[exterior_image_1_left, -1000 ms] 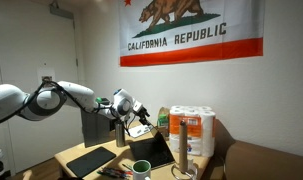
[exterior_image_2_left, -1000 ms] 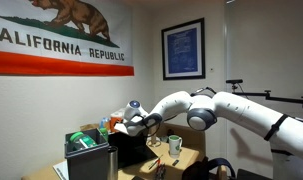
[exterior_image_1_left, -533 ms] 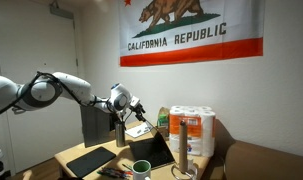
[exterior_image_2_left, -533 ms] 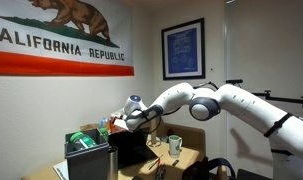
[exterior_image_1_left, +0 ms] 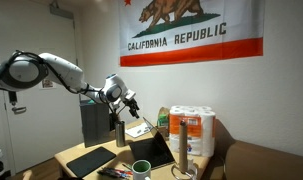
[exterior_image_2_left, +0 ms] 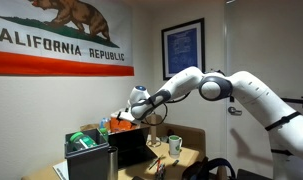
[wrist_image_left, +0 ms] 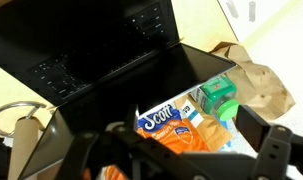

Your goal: Flip open the laptop

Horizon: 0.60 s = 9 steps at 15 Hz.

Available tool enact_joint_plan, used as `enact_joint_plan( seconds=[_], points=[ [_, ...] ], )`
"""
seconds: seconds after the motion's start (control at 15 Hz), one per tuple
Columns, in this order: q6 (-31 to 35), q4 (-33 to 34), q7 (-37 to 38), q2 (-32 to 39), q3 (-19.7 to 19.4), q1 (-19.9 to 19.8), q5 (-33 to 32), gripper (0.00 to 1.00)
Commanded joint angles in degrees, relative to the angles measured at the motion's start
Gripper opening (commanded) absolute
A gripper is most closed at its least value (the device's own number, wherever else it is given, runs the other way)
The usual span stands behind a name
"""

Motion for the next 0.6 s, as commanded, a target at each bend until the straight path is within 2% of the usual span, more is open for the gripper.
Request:
enact_joint_plan(
  seconds=[0.0,0.53],
  points=[
    [0.2,-13.6,-4.0,-10.9,2.2,-1.3,-0.6,1.0],
    [4.4,-34.4,-14.6,-26.6,7.9,-6.2,2.0,1.0]
  ],
)
